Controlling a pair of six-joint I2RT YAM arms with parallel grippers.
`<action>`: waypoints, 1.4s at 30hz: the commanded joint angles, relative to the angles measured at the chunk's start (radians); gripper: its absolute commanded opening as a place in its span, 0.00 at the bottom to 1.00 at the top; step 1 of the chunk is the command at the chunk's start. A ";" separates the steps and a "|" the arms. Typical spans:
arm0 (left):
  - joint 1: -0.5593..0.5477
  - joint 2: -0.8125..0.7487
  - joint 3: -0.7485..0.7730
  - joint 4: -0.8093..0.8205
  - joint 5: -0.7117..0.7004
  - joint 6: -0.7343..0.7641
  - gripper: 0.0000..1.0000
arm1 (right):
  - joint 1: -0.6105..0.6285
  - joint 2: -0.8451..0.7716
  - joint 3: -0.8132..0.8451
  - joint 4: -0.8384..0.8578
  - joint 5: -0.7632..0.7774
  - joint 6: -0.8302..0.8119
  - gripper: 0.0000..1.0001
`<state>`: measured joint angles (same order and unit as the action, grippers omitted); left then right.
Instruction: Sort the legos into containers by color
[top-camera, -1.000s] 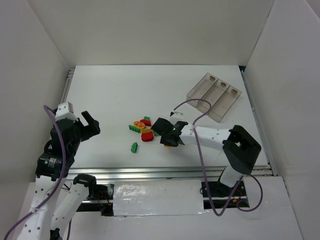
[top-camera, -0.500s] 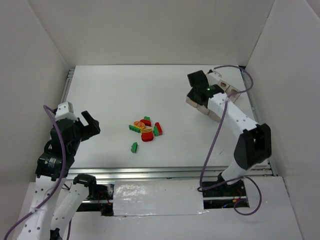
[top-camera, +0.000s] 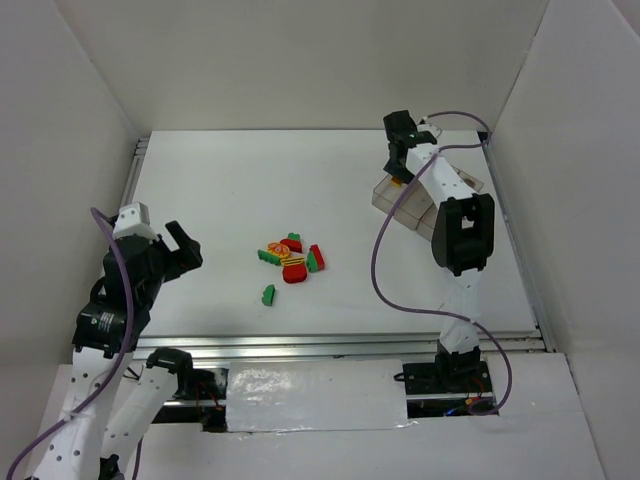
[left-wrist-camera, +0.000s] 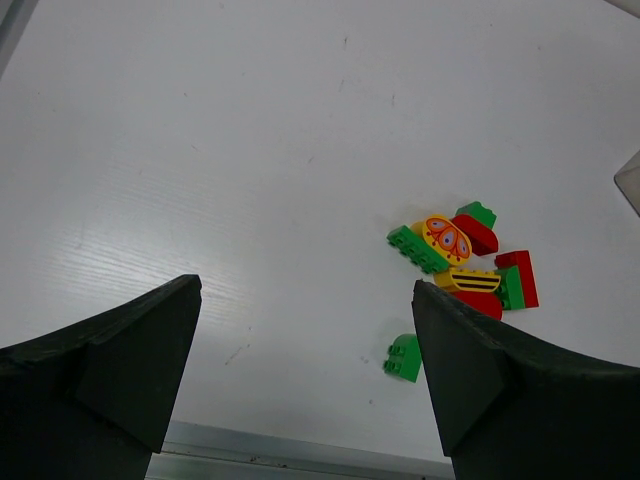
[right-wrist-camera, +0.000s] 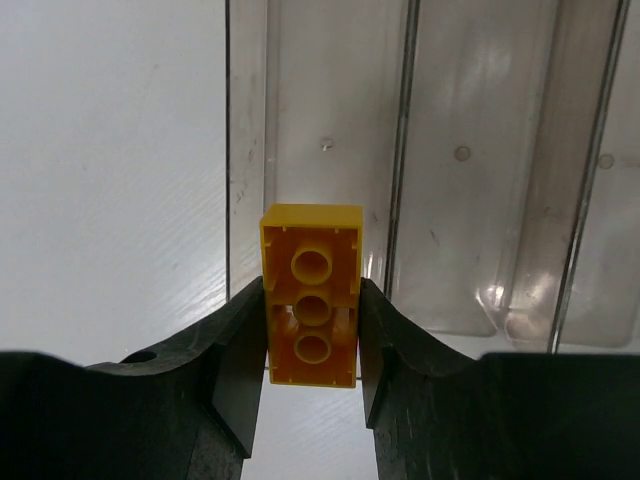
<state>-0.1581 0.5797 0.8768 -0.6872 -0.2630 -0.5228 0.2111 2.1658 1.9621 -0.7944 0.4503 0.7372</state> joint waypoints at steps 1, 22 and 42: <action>-0.004 0.002 0.004 0.040 0.018 0.021 1.00 | -0.015 -0.018 0.037 -0.013 -0.004 -0.032 0.11; -0.004 0.032 0.005 0.040 0.019 0.023 1.00 | 0.304 -0.301 -0.204 0.109 -0.183 -0.249 0.90; -0.004 0.043 0.001 0.049 0.045 0.032 1.00 | 0.634 -0.327 -0.572 0.186 -0.174 -0.280 0.87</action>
<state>-0.1589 0.6144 0.8768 -0.6853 -0.2306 -0.5198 0.8192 1.8893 1.3983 -0.6552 0.2520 0.4549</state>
